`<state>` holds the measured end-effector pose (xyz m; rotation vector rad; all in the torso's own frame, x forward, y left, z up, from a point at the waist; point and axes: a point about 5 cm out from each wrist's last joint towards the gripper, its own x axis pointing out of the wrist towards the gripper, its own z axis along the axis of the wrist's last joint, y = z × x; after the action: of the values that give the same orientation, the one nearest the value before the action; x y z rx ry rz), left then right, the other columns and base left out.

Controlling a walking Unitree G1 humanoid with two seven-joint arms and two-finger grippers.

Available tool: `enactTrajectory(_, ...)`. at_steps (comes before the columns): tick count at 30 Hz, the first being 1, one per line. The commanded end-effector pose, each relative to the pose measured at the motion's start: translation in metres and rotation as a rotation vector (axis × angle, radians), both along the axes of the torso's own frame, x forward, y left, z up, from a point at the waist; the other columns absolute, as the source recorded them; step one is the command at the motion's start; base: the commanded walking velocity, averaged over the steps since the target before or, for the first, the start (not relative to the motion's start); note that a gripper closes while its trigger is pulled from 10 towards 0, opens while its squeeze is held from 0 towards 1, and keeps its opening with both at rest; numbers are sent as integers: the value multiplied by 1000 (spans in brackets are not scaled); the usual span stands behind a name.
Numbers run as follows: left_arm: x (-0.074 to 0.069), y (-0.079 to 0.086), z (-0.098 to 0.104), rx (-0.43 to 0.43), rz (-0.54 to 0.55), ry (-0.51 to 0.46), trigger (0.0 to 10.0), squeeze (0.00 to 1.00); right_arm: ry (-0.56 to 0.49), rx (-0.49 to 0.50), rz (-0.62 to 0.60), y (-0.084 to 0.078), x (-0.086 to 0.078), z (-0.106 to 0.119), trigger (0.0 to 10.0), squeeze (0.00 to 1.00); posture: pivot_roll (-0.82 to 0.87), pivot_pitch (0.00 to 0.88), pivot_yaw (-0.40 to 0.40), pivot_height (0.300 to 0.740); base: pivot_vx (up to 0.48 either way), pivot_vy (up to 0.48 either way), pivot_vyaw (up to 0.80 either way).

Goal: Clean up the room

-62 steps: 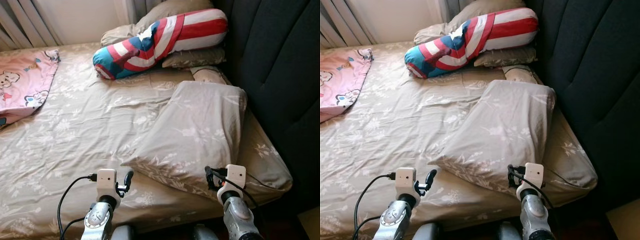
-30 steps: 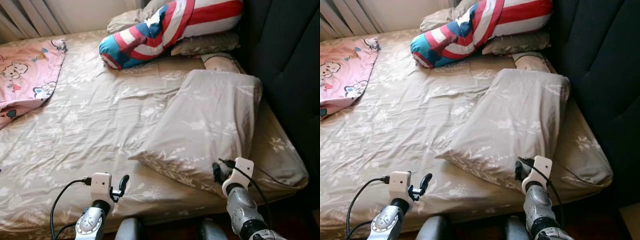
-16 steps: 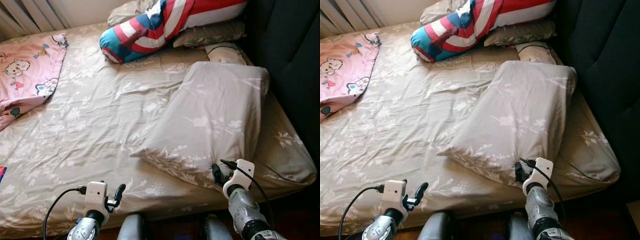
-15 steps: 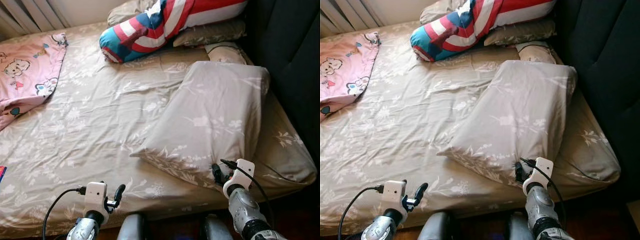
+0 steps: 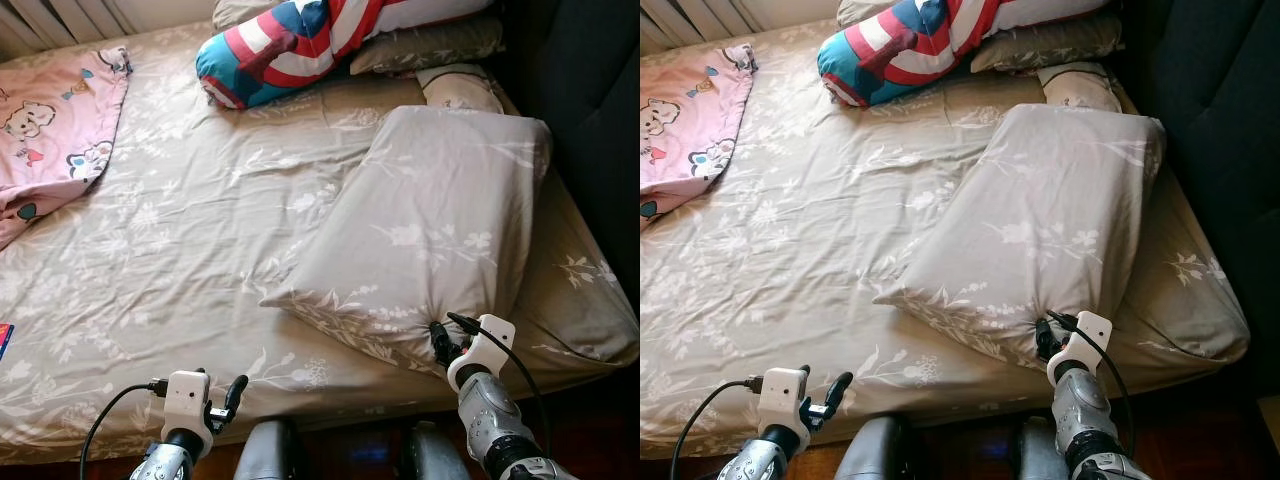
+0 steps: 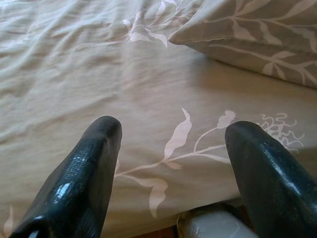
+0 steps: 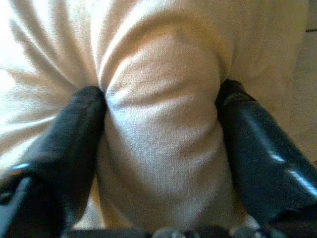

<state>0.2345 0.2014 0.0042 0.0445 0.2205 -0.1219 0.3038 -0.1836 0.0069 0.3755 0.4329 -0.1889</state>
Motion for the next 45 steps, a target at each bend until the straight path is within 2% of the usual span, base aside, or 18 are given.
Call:
enactTrajectory(1, -9, 5, -11, -8, 29, 58, 10000, 0, 121, 18, 17, 10, -20, -23, 0, 0, 94, 316, 138, 657, 0, 0, 0)
enactTrajectory(9, 0, 0, -9, -20, 29, 46, 10000, 0, 129, -1, 2, 7, -25, -27, 0, 0, 80, 290, 121, 657, 0, 0, 0)
enactTrajectory(17, 9, -4, 3, -23, 27, -2, 10000, 0, 124, 4, -30, 3, -25, -26, 0, 0, 65, 260, 110, 657, 0, 0, 0)
enactTrajectory(23, 16, -7, 9, -25, 25, -27, 10000, 0, 89, -49, -140, -19, -18, -15, 0, 0, 44, 239, 106, 657, 0, 0, 0)
enactTrajectory(25, 16, -8, 10, -24, 25, -28, 10000, 0, 87, -54, -146, -21, -17, -14, 0, 0, 44, 239, 106, 657, 0, 0, 0)
enactTrajectory(30, 19, -6, 15, -23, 40, -41, 10000, 0, 78, -133, -252, -47, -12, -1, 0, 0, 26, 224, 106, 657, 0, 0, 0)
enactTrajectory(36, 18, -2, 18, -16, 45, -50, 10000, 0, -43, -267, -388, -87, 0, 35, 0, 0, 6, 214, 108, 657, 0, 0, 0)
enactTrajectory(37, 18, -2, 18, -16, 45, -50, 10000, 0, -43, -267, -388, -87, 0, 35, 0, 0, 6, 214, 108, 657, 0, 0, 0)
enactTrajectory(38, 17, -2, 18, -15, 45, -50, 10000, 0, -65, -297, -438, -99, 2, 46, 0, 0, 4, 213, 110, 657, 0, 0, 0)
enactTrajectory(40, 17, -1, 19, -14, 46, -50, 10000, 0, -70, -311, -455, -104, 3, 50, 0, 0, 3, 213, 111, 657, 0, 0, 0)
enactTrajectory(42, 16, -1, 19, -13, 46, -48, 10000, 0, -70, -371, -573, -133, 0, 68, 0, 0, -7, 211, 115, 657, 0, 0, 0)
enactTrajectory(43, 16, -1, 19, -13, 46, -48, 10000, 0, -70, -371, -573, -133, 0, 68, 0, 0, -7, 211, 115, 657, 0, 0, 0)
enactTrajectory(44, 15, -1, 19, -12, 44, -46, 10000, 0, -82, -408, -623, -148, -1, 80, 0, 0, -13, 211, 118, 657, 0, 0, 0)
enactTrajectory(45, 15, -1, 19, -12, 44, -46, 10000, 0, -82, -408, -623, -148, -1, 80, 0, 0, -13, 211, 118, 657, 0, 0, 0)
